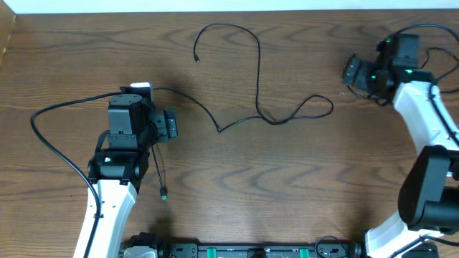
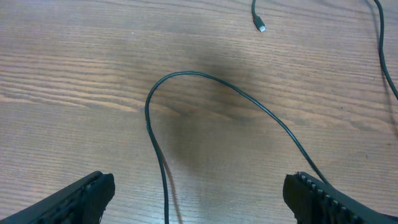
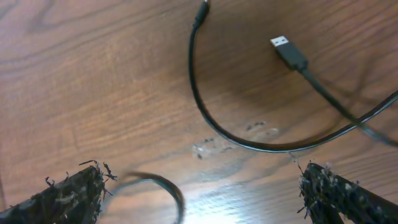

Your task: Untangle cables

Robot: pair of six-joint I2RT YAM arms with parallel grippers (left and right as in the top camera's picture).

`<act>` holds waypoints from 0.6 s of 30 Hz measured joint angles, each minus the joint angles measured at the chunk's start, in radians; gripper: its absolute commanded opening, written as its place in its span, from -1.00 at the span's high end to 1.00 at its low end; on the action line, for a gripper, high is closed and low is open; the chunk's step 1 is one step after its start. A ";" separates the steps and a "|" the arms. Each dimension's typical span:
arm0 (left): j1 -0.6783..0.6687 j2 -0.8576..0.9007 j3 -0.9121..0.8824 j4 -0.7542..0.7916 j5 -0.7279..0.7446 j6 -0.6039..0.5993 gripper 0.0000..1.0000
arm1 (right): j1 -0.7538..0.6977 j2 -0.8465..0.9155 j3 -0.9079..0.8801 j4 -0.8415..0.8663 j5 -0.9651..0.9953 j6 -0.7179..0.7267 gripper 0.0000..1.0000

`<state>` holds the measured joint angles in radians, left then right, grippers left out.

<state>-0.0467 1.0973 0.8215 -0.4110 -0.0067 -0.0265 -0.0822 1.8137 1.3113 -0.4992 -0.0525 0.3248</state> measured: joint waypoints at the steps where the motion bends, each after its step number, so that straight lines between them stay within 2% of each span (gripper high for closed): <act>1: 0.000 0.000 0.000 0.000 0.000 0.000 -0.83 | 0.015 0.004 -0.005 0.010 0.021 0.029 -0.99; 9: 0.000 0.000 0.000 0.000 0.000 0.000 -0.84 | 0.092 0.093 -0.103 0.146 0.140 0.278 -0.99; 18: 0.000 0.000 0.000 0.000 0.000 0.000 -0.83 | 0.097 0.189 -0.109 0.240 0.244 0.341 -0.99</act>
<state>-0.0467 1.0973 0.8215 -0.4110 -0.0067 -0.0265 0.0147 2.0029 1.2018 -0.2588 0.1913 0.6662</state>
